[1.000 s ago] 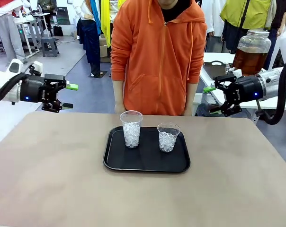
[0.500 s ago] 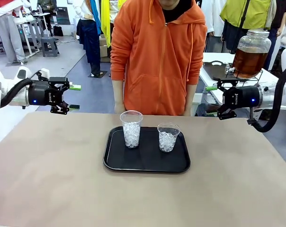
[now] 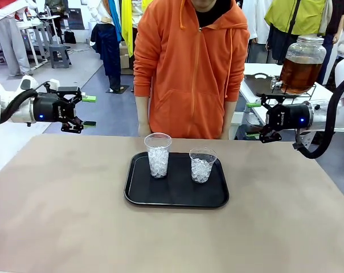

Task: Pour the drink into the iced cup.
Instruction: Pick up the iced cup indicated by the human and present it to them.

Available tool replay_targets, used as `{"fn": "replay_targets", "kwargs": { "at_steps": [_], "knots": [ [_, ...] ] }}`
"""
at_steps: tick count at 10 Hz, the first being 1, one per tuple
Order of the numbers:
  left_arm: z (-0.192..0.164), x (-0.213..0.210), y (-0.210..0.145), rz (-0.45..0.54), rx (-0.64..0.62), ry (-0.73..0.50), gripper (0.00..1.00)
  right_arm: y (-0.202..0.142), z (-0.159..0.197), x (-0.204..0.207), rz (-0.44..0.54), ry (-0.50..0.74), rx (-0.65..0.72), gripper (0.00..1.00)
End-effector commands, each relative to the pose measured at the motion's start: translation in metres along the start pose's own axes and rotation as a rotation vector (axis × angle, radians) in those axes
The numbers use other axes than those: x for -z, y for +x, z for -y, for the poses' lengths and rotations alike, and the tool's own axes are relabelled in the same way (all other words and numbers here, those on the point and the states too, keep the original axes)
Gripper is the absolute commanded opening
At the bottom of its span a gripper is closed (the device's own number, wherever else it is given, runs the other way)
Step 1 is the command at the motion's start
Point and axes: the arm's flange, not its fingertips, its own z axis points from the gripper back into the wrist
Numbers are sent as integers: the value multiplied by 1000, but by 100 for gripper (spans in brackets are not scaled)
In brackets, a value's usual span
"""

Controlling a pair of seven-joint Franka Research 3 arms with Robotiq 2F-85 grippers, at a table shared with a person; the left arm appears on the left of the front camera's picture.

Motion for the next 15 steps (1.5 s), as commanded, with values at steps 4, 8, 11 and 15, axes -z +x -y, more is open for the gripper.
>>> {"fn": "replay_targets", "kwargs": {
  "at_steps": [4, 8, 11, 15],
  "knots": [
    [1, 0, 0, -3, 29, -13, 100, 0, -1, 0, 6, -3, -3, 100],
    [1, 0, 0, -3, 29, -13, 100, 0, -1, 0, 6, -3, -3, 100],
    [1, 0, 0, -3, 29, -13, 100, 0, -1, 0, 6, -3, -3, 100],
    [1, 0, 0, -3, 29, -13, 100, 0, -1, 0, 6, -3, -3, 100]
  ]
}}
